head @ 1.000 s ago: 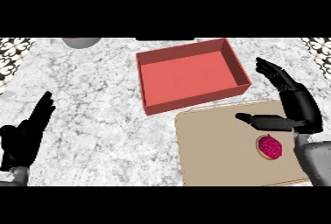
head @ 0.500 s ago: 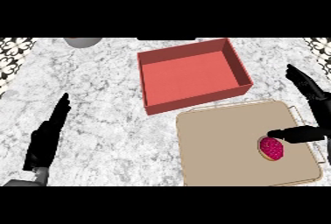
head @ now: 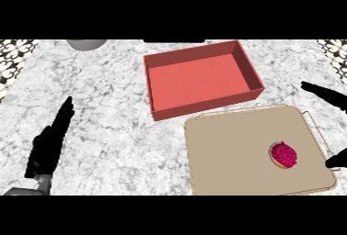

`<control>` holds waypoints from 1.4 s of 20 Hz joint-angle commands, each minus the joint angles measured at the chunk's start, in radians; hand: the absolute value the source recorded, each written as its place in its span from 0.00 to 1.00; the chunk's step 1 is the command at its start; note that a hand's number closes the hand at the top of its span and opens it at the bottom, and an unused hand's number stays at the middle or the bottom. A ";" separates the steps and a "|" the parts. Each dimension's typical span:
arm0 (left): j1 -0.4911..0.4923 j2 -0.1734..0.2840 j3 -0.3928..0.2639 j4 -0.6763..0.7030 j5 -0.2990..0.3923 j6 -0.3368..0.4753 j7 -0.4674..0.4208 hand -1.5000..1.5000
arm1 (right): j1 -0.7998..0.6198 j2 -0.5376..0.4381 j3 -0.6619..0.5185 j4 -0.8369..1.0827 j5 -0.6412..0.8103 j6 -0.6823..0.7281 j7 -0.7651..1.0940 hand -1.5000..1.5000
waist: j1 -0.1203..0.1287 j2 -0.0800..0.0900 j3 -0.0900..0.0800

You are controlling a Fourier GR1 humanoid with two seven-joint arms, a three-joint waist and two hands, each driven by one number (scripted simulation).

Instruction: Pick the cupcake from the tray and place it in the cardboard box

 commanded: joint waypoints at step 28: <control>0.015 -0.116 0.137 0.060 -0.115 -0.115 -0.061 0.50 | 0.146 0.242 0.013 -0.177 0.456 0.233 0.300 0.00 | 0.001 0.003 0.003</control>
